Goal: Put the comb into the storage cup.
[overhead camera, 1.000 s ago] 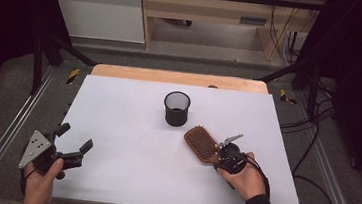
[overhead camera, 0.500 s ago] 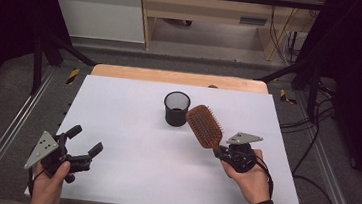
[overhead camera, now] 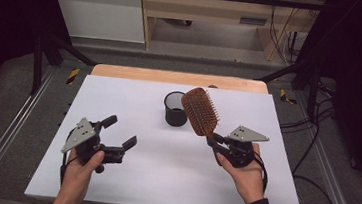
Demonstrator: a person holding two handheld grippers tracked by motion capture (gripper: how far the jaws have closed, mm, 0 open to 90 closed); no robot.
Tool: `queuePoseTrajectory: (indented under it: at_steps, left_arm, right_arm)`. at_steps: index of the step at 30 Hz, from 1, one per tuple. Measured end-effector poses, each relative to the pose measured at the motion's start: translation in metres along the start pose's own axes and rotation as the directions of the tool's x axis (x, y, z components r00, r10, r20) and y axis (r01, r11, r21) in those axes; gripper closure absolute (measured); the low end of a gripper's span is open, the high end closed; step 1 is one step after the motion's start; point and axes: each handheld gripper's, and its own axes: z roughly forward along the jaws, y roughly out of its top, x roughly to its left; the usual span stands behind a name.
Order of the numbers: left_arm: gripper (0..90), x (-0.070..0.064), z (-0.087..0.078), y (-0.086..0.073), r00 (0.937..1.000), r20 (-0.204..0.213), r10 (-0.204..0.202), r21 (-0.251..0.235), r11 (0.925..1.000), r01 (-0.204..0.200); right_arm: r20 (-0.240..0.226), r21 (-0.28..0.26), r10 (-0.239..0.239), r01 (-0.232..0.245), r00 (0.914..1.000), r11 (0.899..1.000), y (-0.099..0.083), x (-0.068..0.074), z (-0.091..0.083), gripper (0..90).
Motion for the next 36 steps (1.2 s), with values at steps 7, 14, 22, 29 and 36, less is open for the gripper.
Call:
queuePoseTrajectory:
  at_steps: [7, 14, 22, 29, 36]
  left_arm:
    - [2.4, -0.020, 0.035, 0.018, 0.9976, 0.068, -0.009, 0.018, 0.9998, 0.008]
    - [5.5, -0.029, 0.056, 0.022, 0.9860, 0.131, -0.102, 0.036, 0.9945, 0.099]
    - [4.4, -0.036, 0.069, 0.025, 0.9834, 0.143, -0.112, 0.045, 0.9933, 0.107]
    - [4.5, -0.032, 0.075, 0.024, 0.9790, 0.122, -0.163, 0.047, 0.9862, 0.159]
    - [7.0, -0.029, 0.077, 0.023, 0.9698, 0.130, -0.206, 0.048, 0.9783, 0.202]
  right_arm:
    - [-0.047, -0.041, -0.027, 0.025, 0.9985, 0.999, 0.001, 0.016, 0.008, 72.8]
    - [-0.067, -0.038, -0.040, 0.038, 0.9970, 0.999, -0.003, 0.022, 0.011, 72.8]
    - [-0.069, -0.056, -0.046, 0.042, 0.9965, 0.998, -0.004, 0.030, 0.010, 72.8]
    - [-0.073, -0.050, -0.072, 0.069, 0.9947, 0.996, -0.007, 0.040, 0.014, 72.8]
    - [-0.051, -0.036, -0.099, 0.097, 0.9938, 0.995, -0.009, 0.050, 0.020, 72.8]
